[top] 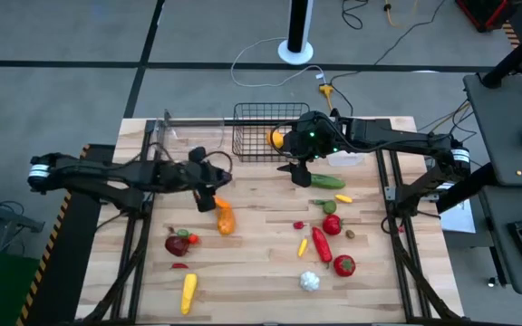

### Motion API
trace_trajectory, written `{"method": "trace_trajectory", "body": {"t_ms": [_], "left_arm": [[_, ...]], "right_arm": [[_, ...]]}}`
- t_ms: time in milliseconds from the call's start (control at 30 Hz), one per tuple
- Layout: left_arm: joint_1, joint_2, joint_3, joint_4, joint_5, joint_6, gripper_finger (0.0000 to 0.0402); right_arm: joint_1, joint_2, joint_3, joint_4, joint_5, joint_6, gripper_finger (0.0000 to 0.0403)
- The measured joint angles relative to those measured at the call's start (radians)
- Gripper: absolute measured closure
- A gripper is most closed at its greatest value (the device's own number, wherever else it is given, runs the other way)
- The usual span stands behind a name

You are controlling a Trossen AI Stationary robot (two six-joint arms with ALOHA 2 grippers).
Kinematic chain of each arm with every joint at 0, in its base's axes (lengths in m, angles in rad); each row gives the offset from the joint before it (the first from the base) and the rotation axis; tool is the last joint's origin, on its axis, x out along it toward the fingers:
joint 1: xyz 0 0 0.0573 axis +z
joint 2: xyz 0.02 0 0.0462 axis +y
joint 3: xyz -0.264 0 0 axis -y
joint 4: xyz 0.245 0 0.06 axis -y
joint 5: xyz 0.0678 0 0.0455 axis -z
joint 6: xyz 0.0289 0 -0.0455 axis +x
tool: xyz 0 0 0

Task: Sort produce into baskets
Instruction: Put the eggplant into the clear bin

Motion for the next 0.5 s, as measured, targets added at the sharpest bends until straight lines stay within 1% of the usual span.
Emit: {"method": "trace_trajectory", "body": {"t_ms": [133,267,367,500], "left_arm": [[0.001,-0.069,0.0,0.044,-0.094,0.077,0.0233],[0.016,-0.116,0.0,0.092,-0.153,0.176,0.0233],[0.046,-0.142,0.0,0.12,-0.154,0.241,0.0233],[0.103,-0.169,0.0,0.126,-0.088,0.311,0.0233]], "right_arm": [[0.0,0.0,0.0,0.0,0.0,0.002,0.0134],[0.0,0.0,0.0,0.0,0.0,0.003,0.0138],[0.0,0.0,0.0,0.001,0.0,0.003,0.0138],[0.0,0.0,0.0,0.002,0.0,0.003,0.0135]]}}
